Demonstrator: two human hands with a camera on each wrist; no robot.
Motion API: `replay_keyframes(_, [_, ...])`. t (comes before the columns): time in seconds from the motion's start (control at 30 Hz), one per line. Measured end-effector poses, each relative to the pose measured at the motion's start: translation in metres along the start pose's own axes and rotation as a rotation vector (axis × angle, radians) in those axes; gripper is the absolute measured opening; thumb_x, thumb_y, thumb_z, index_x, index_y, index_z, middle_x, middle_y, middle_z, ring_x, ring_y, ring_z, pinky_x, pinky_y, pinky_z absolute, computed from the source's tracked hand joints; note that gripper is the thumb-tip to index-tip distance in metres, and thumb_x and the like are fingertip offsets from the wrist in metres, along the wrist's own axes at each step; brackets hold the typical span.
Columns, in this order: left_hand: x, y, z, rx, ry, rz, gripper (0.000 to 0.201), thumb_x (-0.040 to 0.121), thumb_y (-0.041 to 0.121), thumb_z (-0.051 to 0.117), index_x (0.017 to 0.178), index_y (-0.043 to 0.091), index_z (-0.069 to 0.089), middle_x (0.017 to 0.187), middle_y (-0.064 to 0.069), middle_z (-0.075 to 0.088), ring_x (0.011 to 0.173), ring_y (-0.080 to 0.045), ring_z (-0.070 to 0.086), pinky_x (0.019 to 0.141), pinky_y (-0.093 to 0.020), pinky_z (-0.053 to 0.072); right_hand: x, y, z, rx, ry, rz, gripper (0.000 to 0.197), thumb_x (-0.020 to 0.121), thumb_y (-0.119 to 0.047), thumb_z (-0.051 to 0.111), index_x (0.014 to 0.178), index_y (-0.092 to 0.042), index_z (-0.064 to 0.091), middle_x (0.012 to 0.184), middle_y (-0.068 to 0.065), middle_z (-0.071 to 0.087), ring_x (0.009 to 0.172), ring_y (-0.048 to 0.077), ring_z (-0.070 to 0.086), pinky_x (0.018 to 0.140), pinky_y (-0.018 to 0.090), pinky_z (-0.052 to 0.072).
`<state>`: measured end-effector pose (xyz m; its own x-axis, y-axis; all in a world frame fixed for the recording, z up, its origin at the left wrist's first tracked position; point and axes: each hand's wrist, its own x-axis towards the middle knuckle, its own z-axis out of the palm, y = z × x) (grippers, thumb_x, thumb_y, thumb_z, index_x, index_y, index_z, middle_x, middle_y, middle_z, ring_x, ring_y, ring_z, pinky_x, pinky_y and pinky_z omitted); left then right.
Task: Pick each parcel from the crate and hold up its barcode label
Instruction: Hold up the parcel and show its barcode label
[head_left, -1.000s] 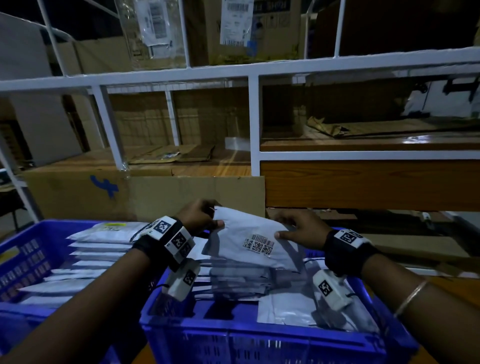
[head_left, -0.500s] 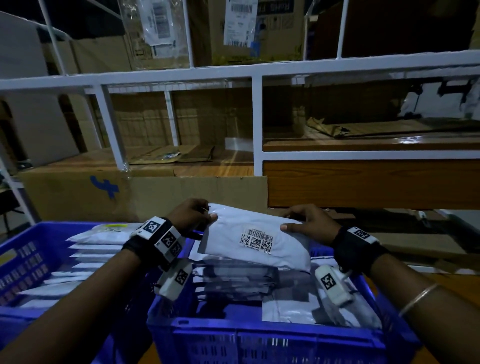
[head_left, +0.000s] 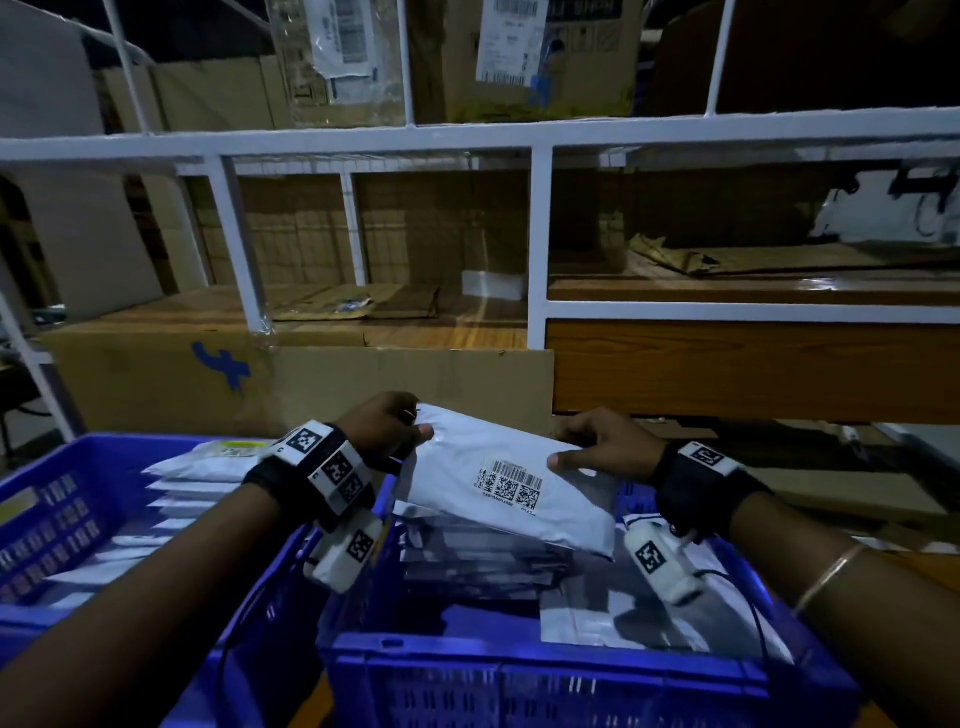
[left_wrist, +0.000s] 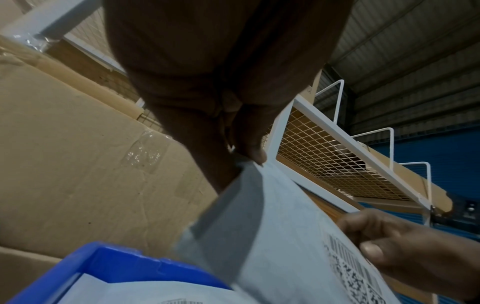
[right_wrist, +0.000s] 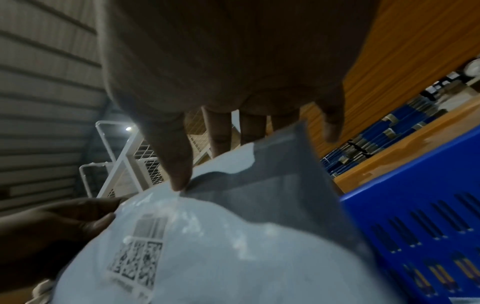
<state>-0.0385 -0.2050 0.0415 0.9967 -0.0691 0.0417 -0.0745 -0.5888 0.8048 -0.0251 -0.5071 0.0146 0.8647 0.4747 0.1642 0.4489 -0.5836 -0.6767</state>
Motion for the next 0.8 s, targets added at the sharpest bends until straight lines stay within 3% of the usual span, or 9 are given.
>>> replay_keyframes(0.13, [0.002, -0.001, 0.005, 0.026, -0.056, -0.006, 0.031, 0.092, 0.009, 0.064, 0.067, 0.010, 0.045, 0.058, -0.004, 0.043, 0.050, -0.017, 0.044, 0.052, -0.027, 0.041, 0.021, -0.022, 0.018, -0.094, -0.072, -0.056, 0.033, 0.080, -0.045, 0.077, 0.095, -0.016, 0.073, 0.094, 0.002, 0.074, 0.088, 0.018, 0.069, 0.082, 0.046, 0.054])
replay_keyframes(0.23, [0.002, -0.005, 0.005, 0.016, -0.097, -0.029, 0.033, 0.091, 0.010, 0.065, 0.065, 0.010, 0.045, 0.054, -0.004, 0.043, 0.050, -0.019, 0.045, 0.057, -0.033, 0.044, 0.036, -0.030, 0.033, -0.134, -0.149, -0.061, 0.036, 0.082, -0.040, 0.074, 0.107, -0.014, 0.071, 0.105, 0.003, 0.073, 0.095, 0.020, 0.069, 0.087, 0.046, 0.054])
replay_keyframes(0.33, [0.004, -0.011, -0.008, 0.050, -0.139, -0.083, 0.012, 0.088, 0.010, 0.069, 0.081, 0.008, 0.059, 0.075, -0.014, 0.064, 0.060, -0.023, 0.062, 0.065, -0.039, 0.058, 0.048, -0.027, 0.045, -0.232, -0.274, -0.047, 0.036, 0.085, -0.030, 0.071, 0.112, -0.007, 0.068, 0.102, 0.003, 0.072, 0.091, 0.020, 0.067, 0.086, 0.043, 0.052])
replay_keyframes(0.37, [0.005, -0.013, -0.014, 0.100, -0.131, -0.102, 0.008, 0.088, 0.011, 0.069, 0.091, 0.008, 0.062, 0.083, -0.014, 0.067, 0.063, -0.020, 0.064, 0.063, -0.033, 0.060, 0.052, -0.025, 0.049, -0.289, -0.322, -0.037, 0.038, 0.086, -0.029, 0.070, 0.115, -0.005, 0.066, 0.099, -0.002, 0.069, 0.088, 0.018, 0.064, 0.086, 0.038, 0.050])
replay_keyframes(0.43, [0.008, -0.019, -0.024, 0.209, -0.094, -0.118, 0.021, 0.088, 0.014, 0.068, 0.108, 0.007, 0.062, 0.080, -0.004, 0.065, 0.057, -0.007, 0.061, 0.046, -0.012, 0.049, 0.057, -0.024, 0.058, -0.415, -0.415, 0.022, 0.042, 0.090, -0.024, 0.068, 0.127, -0.006, 0.059, 0.106, -0.007, 0.058, 0.095, 0.016, 0.058, 0.086, 0.026, 0.041])
replay_keyframes(0.6, [0.011, -0.032, -0.034, 0.203, -0.143, -0.146, 0.025, 0.093, 0.012, 0.061, 0.113, -0.003, 0.062, 0.054, 0.004, 0.062, 0.033, 0.001, 0.052, 0.032, -0.011, 0.036, 0.076, -0.021, 0.104, -0.521, -0.631, 0.062, 0.042, 0.089, -0.018, 0.068, 0.129, -0.008, 0.059, 0.113, 0.006, 0.063, 0.094, 0.014, 0.052, 0.077, 0.018, 0.033])
replay_keyframes(0.63, [0.013, -0.036, -0.034, 0.216, -0.154, -0.144, 0.027, 0.094, 0.015, 0.061, 0.113, -0.003, 0.063, 0.055, 0.004, 0.063, 0.033, 0.002, 0.051, 0.032, -0.011, 0.036, 0.080, -0.019, 0.116, -0.544, -0.677, 0.067, 0.042, 0.089, -0.017, 0.068, 0.129, -0.009, 0.058, 0.121, 0.009, 0.063, 0.098, 0.017, 0.055, 0.078, 0.018, 0.033])
replay_keyframes(0.73, [0.018, -0.046, -0.036, 0.251, -0.182, -0.137, 0.030, 0.094, 0.021, 0.061, 0.114, 0.000, 0.064, 0.082, -0.007, 0.066, 0.038, 0.006, 0.053, 0.034, -0.009, 0.037, 0.087, -0.014, 0.147, -0.598, -0.775, 0.076, 0.045, 0.091, -0.012, 0.063, 0.134, -0.009, 0.053, 0.134, 0.009, 0.056, 0.117, 0.022, 0.053, 0.079, 0.019, 0.033])
replay_keyframes(0.8, [0.022, -0.052, -0.038, 0.226, -0.188, -0.140, 0.029, 0.094, 0.021, 0.061, 0.113, 0.000, 0.064, 0.088, -0.010, 0.066, 0.039, 0.005, 0.053, 0.035, -0.009, 0.038, 0.090, -0.007, 0.164, -0.608, -0.830, 0.078, 0.042, 0.090, -0.003, 0.058, 0.132, -0.004, 0.054, 0.126, 0.008, 0.056, 0.109, 0.020, 0.052, 0.072, 0.018, 0.030])
